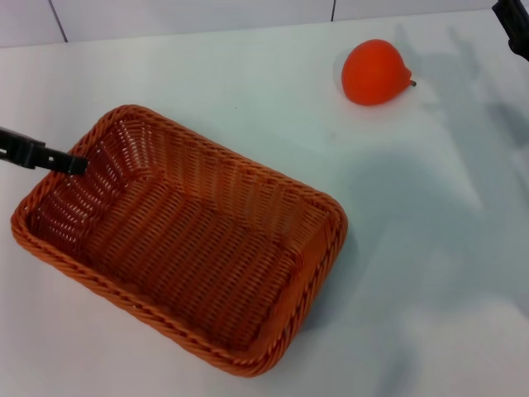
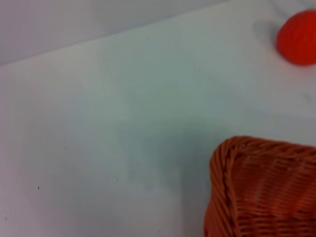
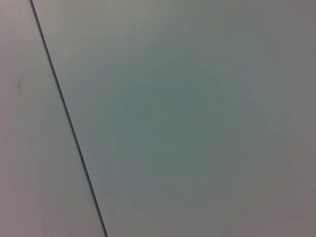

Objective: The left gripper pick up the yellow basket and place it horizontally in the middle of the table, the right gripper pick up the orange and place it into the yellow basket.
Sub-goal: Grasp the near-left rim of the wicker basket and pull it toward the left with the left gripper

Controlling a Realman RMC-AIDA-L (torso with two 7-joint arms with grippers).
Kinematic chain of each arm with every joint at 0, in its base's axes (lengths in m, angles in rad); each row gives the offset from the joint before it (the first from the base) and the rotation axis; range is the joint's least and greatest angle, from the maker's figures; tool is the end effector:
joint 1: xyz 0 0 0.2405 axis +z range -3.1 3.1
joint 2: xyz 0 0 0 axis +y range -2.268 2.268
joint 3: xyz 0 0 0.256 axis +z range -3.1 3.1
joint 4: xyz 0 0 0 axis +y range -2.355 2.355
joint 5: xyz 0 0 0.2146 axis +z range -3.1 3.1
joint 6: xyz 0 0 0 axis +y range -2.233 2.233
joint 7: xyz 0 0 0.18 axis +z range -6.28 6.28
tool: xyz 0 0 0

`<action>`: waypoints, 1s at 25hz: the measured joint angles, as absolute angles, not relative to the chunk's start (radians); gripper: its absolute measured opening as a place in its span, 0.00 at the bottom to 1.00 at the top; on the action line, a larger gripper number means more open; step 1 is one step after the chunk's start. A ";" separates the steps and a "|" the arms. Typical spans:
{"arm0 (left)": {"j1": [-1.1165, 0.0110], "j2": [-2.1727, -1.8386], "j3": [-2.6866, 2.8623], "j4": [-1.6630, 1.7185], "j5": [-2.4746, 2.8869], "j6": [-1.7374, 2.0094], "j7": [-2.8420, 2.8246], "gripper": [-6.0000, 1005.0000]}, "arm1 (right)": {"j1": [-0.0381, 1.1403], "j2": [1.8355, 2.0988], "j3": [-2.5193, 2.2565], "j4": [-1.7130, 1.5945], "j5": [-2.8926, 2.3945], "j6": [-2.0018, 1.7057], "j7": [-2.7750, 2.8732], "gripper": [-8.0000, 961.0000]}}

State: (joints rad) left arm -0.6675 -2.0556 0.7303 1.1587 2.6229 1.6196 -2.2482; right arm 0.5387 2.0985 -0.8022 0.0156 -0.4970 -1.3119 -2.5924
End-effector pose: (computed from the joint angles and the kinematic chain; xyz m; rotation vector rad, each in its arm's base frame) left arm -0.2540 0.3918 0.0466 -2.4602 -1.1712 0.1129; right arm 0.3194 0.3827 0.0170 -0.7808 -1.4801 -1.4493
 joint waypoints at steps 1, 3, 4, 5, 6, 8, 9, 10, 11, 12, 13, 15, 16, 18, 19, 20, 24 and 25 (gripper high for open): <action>-0.670 -2.061 0.738 1.158 2.639 1.611 -2.249 0.84 | 0.539 2.098 -0.802 0.016 -0.497 -1.310 -2.592 0.97; -0.675 -2.069 0.756 1.152 2.668 1.600 -2.250 0.84 | 0.542 2.099 -0.802 0.017 -0.497 -1.307 -2.592 0.97; -0.678 -2.073 0.765 1.145 2.681 1.596 -2.250 0.83 | 0.543 2.099 -0.802 0.017 -0.498 -1.307 -2.591 0.97; -0.682 -2.076 0.773 1.134 2.697 1.593 -2.250 0.83 | 0.543 2.099 -0.802 0.017 -0.498 -1.307 -2.591 0.97; -0.686 -2.078 0.778 1.125 2.709 1.590 -2.250 0.82 | 0.543 2.099 -0.802 0.018 -0.498 -1.307 -2.591 0.97; -0.700 -2.085 0.785 1.099 2.742 1.581 -2.250 0.81 | 0.543 2.100 -0.802 0.020 -0.498 -1.306 -2.591 0.97; -0.703 -2.087 0.785 1.093 2.750 1.574 -2.250 0.81 | 0.543 2.100 -0.802 0.022 -0.498 -1.306 -2.591 0.97; -0.705 -2.091 0.785 1.088 2.756 1.566 -2.250 0.80 | 0.543 2.100 -0.802 0.024 -0.498 -1.306 -2.591 0.97; -0.706 -2.094 0.785 1.085 2.759 1.560 -2.250 0.80 | 0.543 2.100 -0.802 0.026 -0.498 -1.305 -2.591 0.97; -0.706 -2.096 0.785 1.085 2.760 1.557 -2.250 0.80 | 0.543 2.100 -0.802 0.027 -0.498 -1.305 -2.591 0.97; -0.707 -2.097 0.785 1.084 2.761 1.554 -2.250 0.79 | 0.543 2.100 -0.802 0.028 -0.498 -1.304 -2.591 0.97; -0.708 -2.099 0.782 1.076 2.761 1.552 -2.250 0.78 | 0.543 2.100 -0.802 0.028 -0.497 -1.297 -2.591 0.97; -0.709 -2.099 0.780 1.073 2.761 1.551 -2.250 0.78 | 0.543 2.100 -0.802 0.028 -0.497 -1.295 -2.590 0.97; -0.710 -2.099 0.776 1.071 2.760 1.550 -2.250 0.73 | 0.543 2.100 -0.802 0.028 -0.498 -1.289 -2.587 0.97; -0.710 -2.099 0.775 1.071 2.757 1.550 -2.251 0.68 | 0.543 2.100 -0.802 0.029 -0.498 -1.287 -2.584 0.97; -0.709 -2.099 0.775 1.071 2.756 1.551 -2.251 0.63 | 0.543 2.100 -0.802 0.029 -0.498 -1.285 -2.583 0.97; -0.707 -2.099 0.764 1.071 2.754 1.554 -2.254 0.38 | 0.543 2.100 -0.802 0.029 -0.500 -1.277 -2.580 0.97; -0.707 -2.099 0.756 1.071 2.752 1.557 -2.255 0.30 | 0.543 2.100 -0.802 0.029 -0.500 -1.275 -2.580 0.97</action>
